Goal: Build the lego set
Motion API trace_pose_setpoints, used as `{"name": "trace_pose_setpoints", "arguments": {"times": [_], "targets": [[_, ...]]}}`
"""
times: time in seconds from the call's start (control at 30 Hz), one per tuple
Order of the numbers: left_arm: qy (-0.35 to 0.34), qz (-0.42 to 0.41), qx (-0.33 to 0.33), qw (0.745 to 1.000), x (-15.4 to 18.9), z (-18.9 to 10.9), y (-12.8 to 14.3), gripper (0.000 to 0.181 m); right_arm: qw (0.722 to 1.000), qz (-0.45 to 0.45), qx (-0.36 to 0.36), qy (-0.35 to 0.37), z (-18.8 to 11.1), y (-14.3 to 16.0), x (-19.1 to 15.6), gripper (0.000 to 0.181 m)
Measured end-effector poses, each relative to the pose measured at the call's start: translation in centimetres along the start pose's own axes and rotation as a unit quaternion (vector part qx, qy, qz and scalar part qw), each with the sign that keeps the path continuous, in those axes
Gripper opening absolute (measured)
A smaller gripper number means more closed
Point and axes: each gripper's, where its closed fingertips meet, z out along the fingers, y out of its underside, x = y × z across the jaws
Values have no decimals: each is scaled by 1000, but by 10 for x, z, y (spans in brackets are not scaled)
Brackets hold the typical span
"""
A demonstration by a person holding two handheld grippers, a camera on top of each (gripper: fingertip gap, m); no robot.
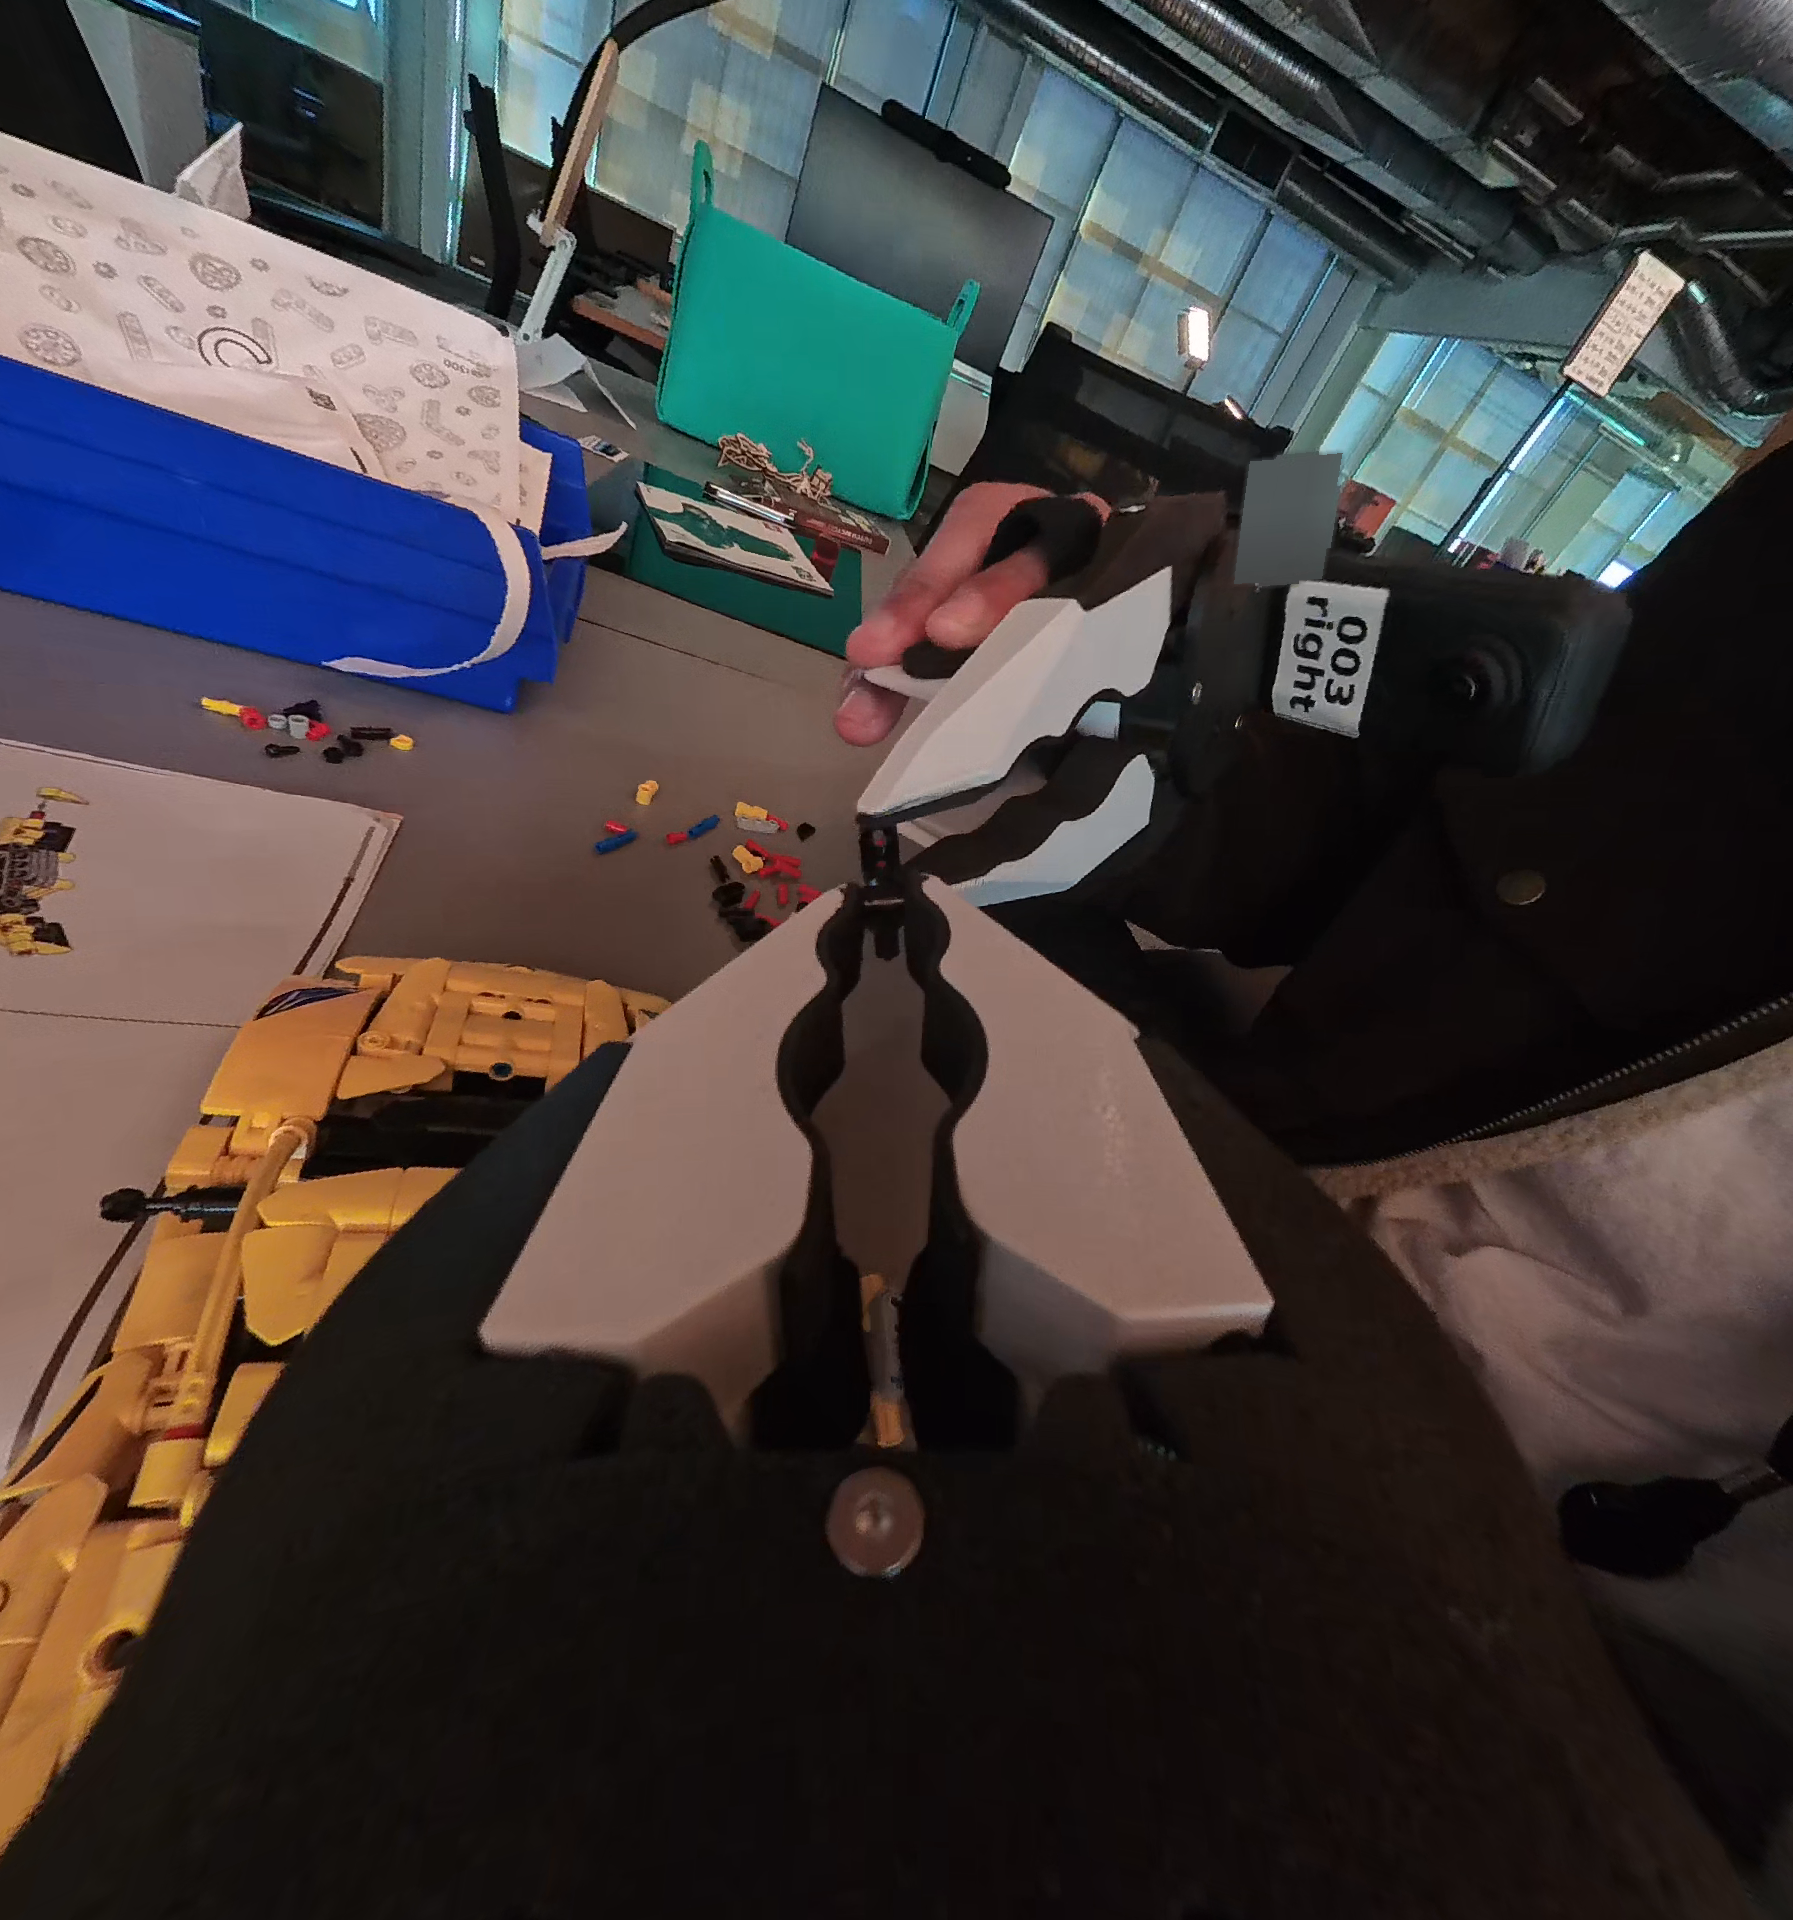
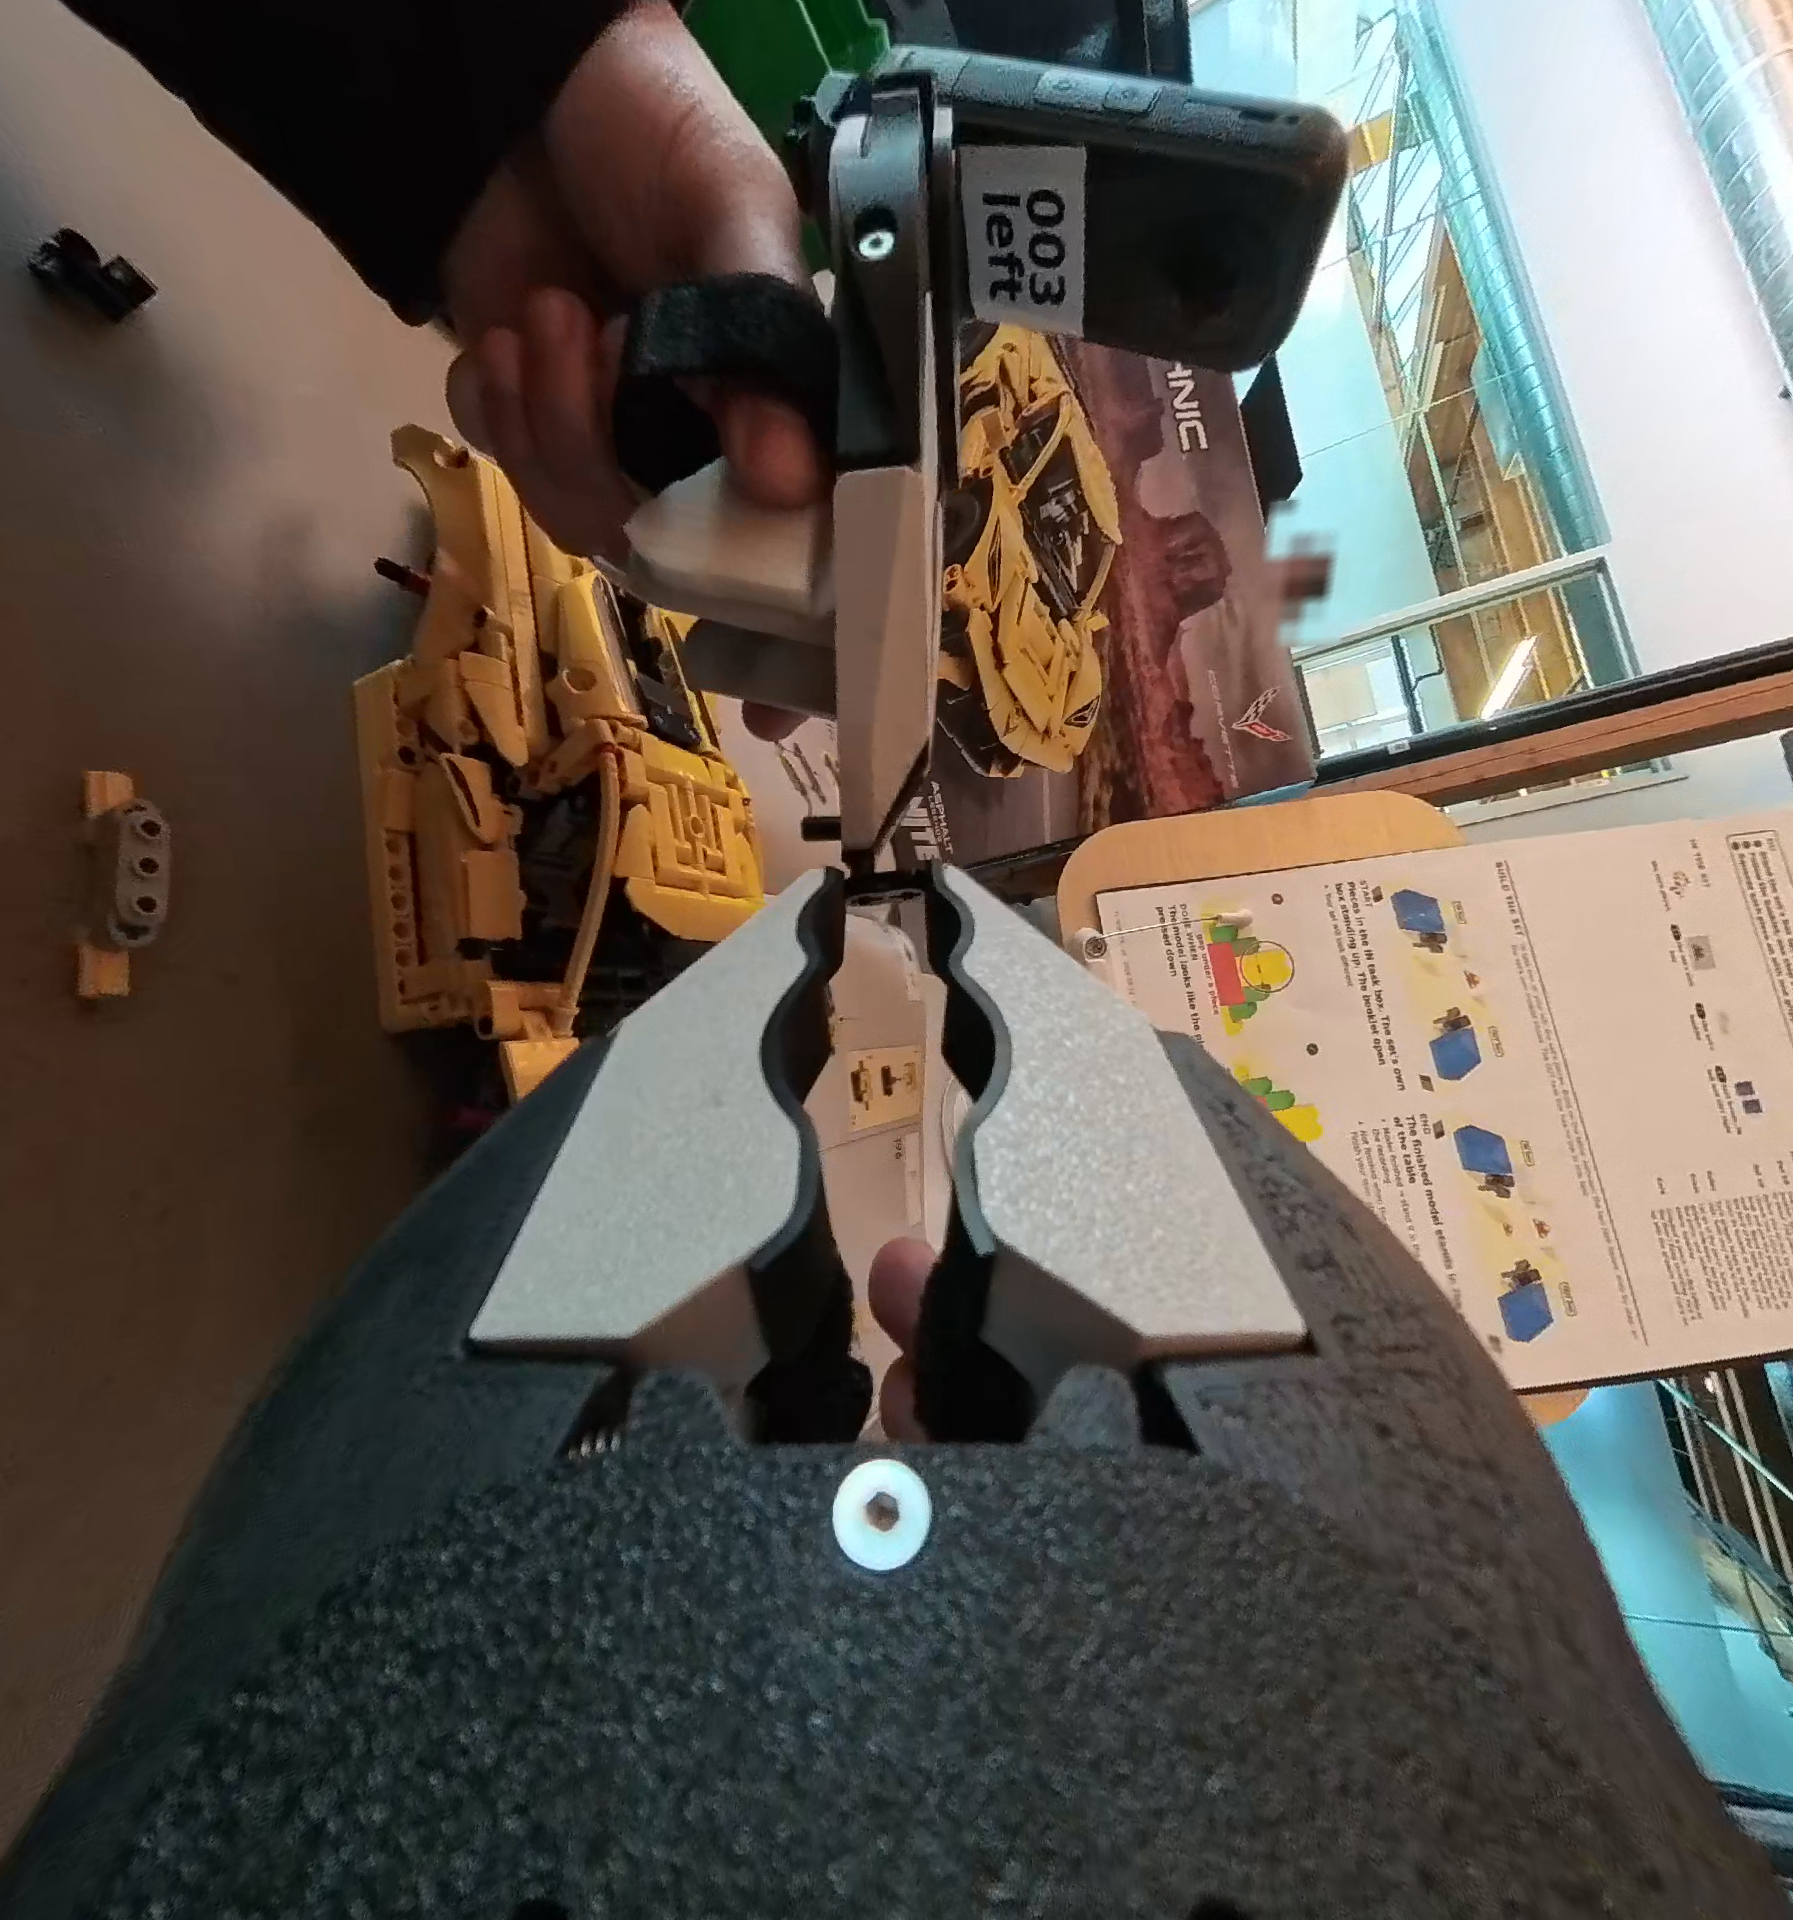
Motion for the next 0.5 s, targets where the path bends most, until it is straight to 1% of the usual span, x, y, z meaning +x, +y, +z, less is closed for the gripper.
{"name": "trace_pose_setpoints", "arguments": {"times": [0.13,0.2,0.3,0.33,0.43,0.5], "targets": [[-1,-6,10,1000,-2,1,-1,6,999,40,-10,7,1,2,1,14],[6,-13,19,1000,-1,2,-2,6,999,37,-8,17,0,2,2,14],[13,-21,27,999,0,4,-3,6,998,61,-2,15,-1,2,3,13],[12,-22,27,999,-1,6,-3,6,999,54,3,2,-1,0,-2,6],[3,-23,37,999,-4,8,-5,6,999,38,-7,23,0,3,1,6],[5,-23,43,999,-4,9,-7,6,997,79,3,20,-1,5,4,7]]}}
